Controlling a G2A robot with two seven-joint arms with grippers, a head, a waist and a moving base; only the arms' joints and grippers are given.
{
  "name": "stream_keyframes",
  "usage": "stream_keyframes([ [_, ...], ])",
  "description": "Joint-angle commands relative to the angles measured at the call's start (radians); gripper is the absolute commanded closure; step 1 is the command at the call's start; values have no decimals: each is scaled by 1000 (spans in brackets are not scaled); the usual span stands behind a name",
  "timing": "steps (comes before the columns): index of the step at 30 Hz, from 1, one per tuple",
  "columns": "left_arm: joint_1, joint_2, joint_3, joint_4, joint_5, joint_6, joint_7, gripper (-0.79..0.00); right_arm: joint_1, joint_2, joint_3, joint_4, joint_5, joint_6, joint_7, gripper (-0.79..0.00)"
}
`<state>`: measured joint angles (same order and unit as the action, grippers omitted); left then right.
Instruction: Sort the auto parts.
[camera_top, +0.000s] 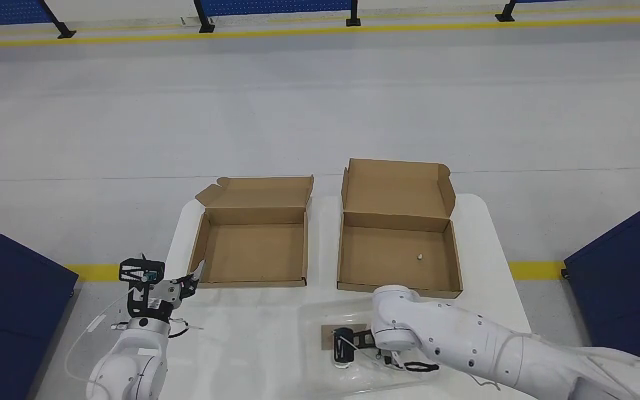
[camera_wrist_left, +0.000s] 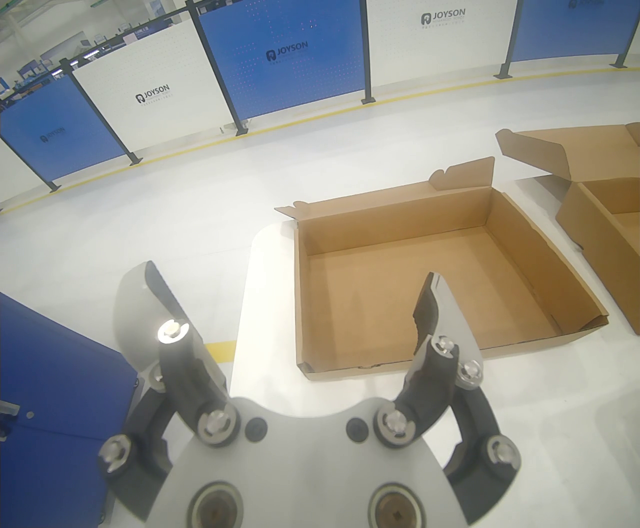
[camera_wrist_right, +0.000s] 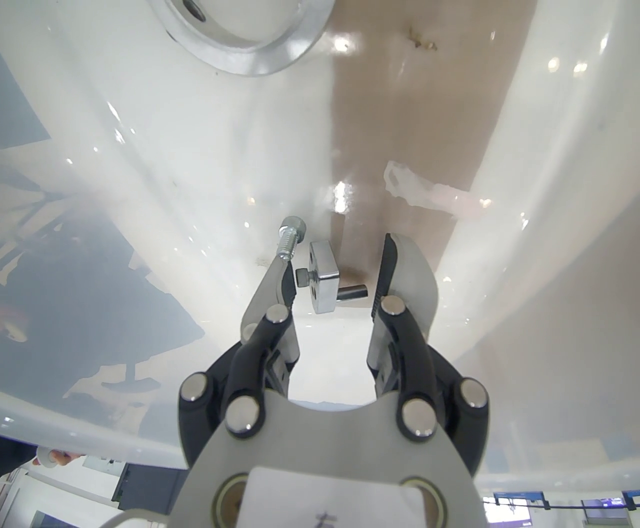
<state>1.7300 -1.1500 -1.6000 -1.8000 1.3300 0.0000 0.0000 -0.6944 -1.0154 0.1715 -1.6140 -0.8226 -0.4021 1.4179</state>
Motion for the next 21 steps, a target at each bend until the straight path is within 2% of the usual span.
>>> stream_keyframes([
  [1, 0, 0, 0, 0, 0, 0, 0, -785, -1, -2, 3, 2, 0, 3, 3, -135],
  [2, 0, 0, 0, 0, 0, 0, 0, -785, -1, -3, 4, 2, -2, 5, 4, 0],
  [12, 0, 0, 0, 0, 0, 0, 0, -785, -8, 0, 25, -13, 13, 30, 29, 0],
  [21, 0, 0, 0, 0, 0, 0, 0, -785, -28, 27, 79, -64, 34, 63, 51, 0],
])
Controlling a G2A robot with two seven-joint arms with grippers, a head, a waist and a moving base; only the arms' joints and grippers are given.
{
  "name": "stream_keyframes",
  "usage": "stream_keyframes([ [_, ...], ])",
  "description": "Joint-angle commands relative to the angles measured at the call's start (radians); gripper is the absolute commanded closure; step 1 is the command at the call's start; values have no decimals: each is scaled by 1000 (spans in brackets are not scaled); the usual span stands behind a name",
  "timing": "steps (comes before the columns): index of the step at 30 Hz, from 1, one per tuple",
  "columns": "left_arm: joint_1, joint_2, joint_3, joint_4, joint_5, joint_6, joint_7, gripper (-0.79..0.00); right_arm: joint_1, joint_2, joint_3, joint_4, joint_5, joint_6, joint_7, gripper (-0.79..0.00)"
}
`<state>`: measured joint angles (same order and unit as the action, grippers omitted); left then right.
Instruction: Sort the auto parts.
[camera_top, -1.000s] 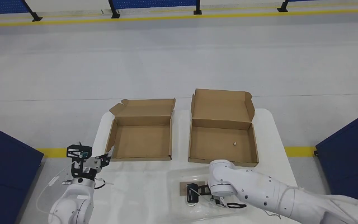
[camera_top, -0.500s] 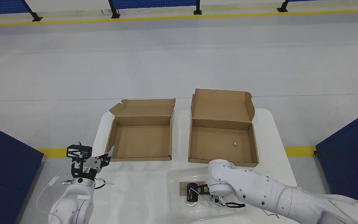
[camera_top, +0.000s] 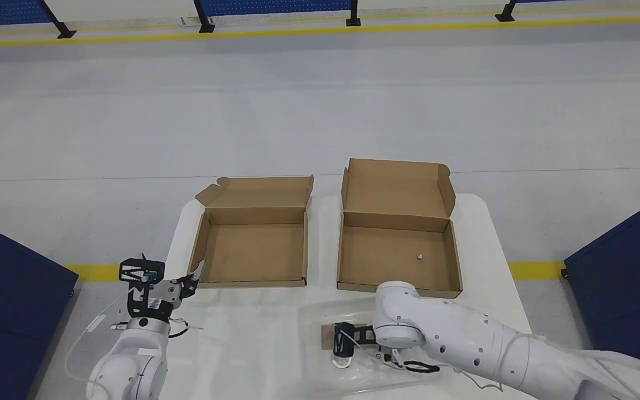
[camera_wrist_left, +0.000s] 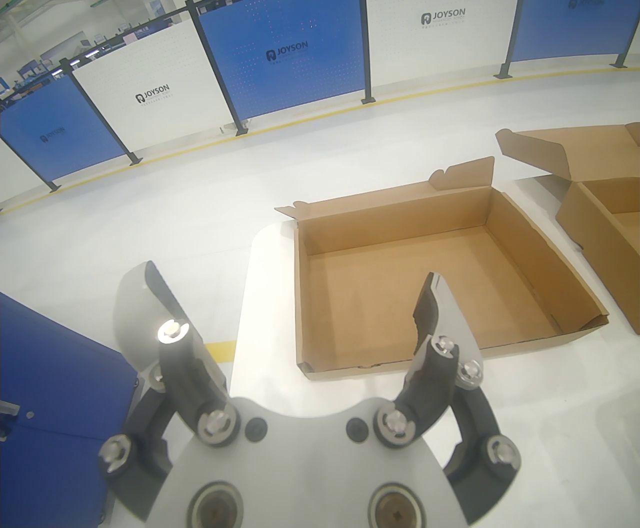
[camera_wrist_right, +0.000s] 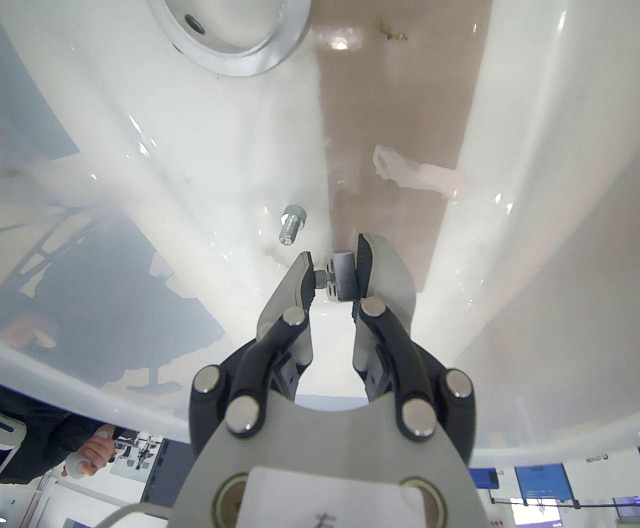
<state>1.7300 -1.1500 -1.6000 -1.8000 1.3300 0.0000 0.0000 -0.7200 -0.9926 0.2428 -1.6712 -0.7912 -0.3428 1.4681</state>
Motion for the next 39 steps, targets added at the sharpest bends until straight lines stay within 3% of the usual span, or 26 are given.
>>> stream_keyframes([
  [1, 0, 0, 0, 0, 0, 0, 0, -785, -6, 9, 16, -16, 5, 7, 0, 0],
  [17, 0, 0, 0, 0, 0, 0, 0, -785, -115, 135, 232, -168, 103, 4, -74, 0],
  [27, 0, 0, 0, 0, 0, 0, 0, -785, -122, 134, 232, -164, 105, 5, -92, 0],
  [32, 0, 0, 0, 0, 0, 0, 0, -785, -134, 152, 304, -131, 240, -86, -181, 0],
  [39, 0, 0, 0, 0, 0, 0, 0, -785, -217, 234, 507, -88, 490, -275, -266, 0],
])
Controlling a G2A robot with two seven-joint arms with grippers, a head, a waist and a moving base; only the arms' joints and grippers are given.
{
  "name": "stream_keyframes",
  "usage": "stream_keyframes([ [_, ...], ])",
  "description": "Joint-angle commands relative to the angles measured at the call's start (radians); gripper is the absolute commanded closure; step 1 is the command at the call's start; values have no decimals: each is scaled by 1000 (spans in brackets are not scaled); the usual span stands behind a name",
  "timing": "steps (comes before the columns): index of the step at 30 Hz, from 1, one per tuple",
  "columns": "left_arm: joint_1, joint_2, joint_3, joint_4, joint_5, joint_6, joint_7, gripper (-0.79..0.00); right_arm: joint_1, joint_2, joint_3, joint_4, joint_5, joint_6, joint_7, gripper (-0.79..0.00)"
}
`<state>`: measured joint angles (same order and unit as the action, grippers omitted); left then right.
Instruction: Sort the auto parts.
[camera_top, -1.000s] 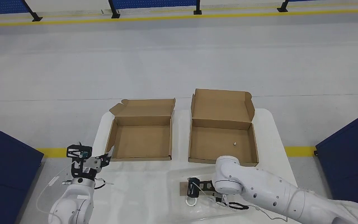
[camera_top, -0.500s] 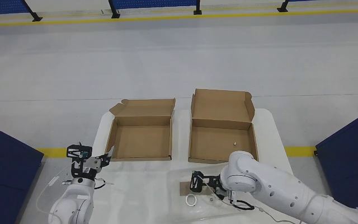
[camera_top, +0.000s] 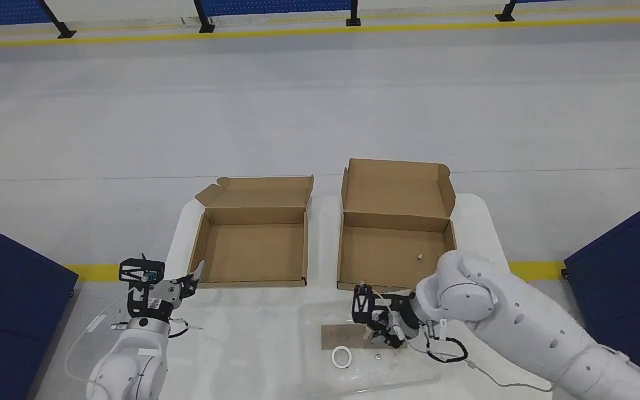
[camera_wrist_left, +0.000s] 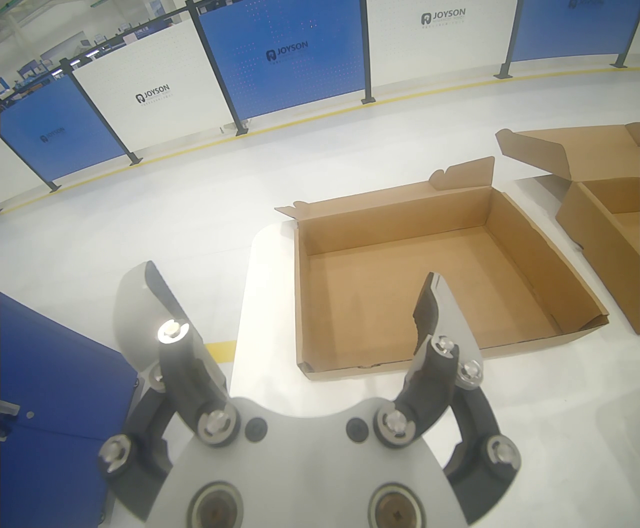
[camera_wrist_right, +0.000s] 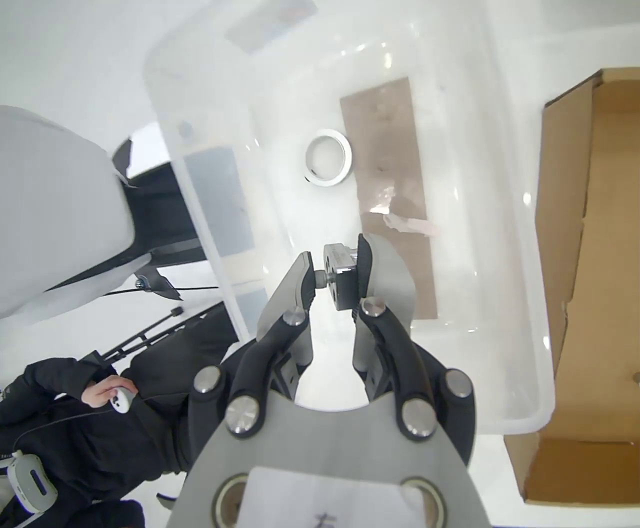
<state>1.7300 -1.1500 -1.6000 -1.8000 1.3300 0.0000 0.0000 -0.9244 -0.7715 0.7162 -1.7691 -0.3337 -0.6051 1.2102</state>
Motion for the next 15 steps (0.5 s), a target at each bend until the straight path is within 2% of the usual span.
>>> stream_keyframes([
  [1, 0, 0, 0, 0, 0, 0, 0, -785, -28, 25, 61, 9, 59, -24, -19, 0],
  [6, 0, 0, 0, 0, 0, 0, 0, -785, -89, 84, 147, -4, 199, -113, -108, 0],
  [15, 0, 0, 0, 0, 0, 0, 0, -785, -89, 84, 147, -4, 199, -113, -108, 0],
])
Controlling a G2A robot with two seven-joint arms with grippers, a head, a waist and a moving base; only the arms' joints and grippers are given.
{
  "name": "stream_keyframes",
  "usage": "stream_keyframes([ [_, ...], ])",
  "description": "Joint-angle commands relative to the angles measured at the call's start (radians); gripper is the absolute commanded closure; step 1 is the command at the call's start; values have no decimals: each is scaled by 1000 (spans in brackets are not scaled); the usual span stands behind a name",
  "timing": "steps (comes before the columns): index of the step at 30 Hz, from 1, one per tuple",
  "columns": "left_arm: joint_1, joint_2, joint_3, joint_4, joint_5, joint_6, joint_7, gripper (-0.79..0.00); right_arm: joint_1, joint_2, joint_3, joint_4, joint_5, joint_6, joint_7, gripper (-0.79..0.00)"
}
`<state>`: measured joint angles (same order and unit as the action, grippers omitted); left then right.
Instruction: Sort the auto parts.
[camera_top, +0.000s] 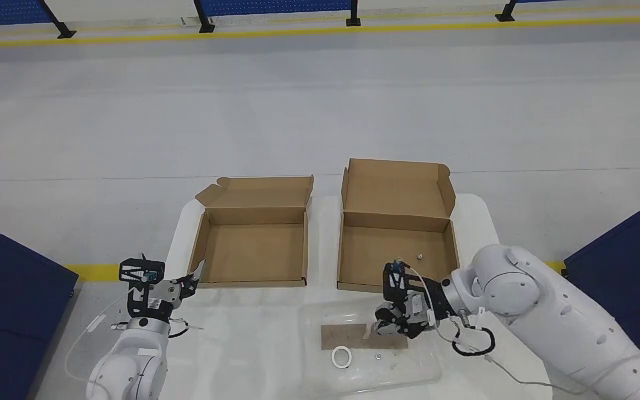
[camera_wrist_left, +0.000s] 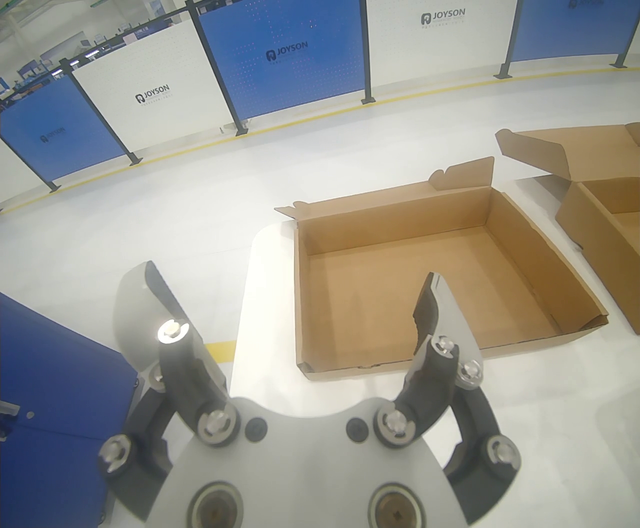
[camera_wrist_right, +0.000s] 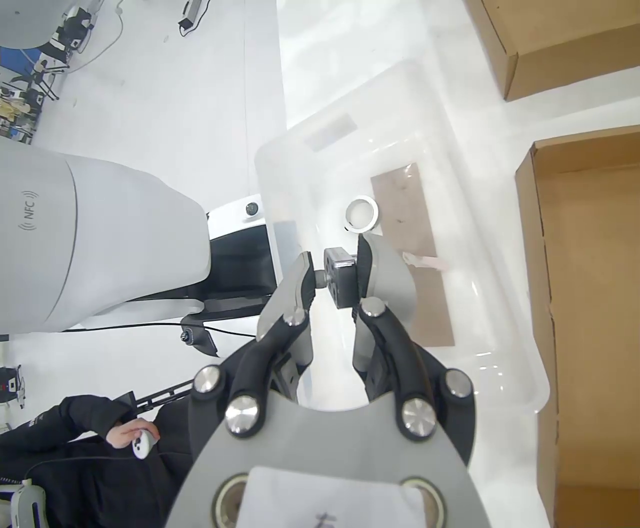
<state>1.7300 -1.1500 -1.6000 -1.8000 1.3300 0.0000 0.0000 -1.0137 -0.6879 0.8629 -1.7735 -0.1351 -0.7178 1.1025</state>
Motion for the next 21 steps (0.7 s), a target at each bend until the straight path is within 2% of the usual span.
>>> stream_keyframes([
  [1, 0, 0, 0, 0, 0, 0, 0, -785, -3, -1, -2, -2, 6, -1, -7, 0],
  [6, 0, 0, 0, 0, 0, 0, 0, -785, -20, 7, 6, 47, 247, -86, -86, 0],
  [13, 0, 0, 0, 0, 0, 0, 0, -785, 18, 56, -28, 29, 558, -130, -130, 0],
  [18, 0, 0, 0, 0, 0, 0, 0, -785, 81, 76, -79, 12, 728, -119, -119, 0],
  [21, 0, 0, 0, 0, 0, 0, 0, -785, 92, 77, -87, 11, 748, -109, -109, 0],
])
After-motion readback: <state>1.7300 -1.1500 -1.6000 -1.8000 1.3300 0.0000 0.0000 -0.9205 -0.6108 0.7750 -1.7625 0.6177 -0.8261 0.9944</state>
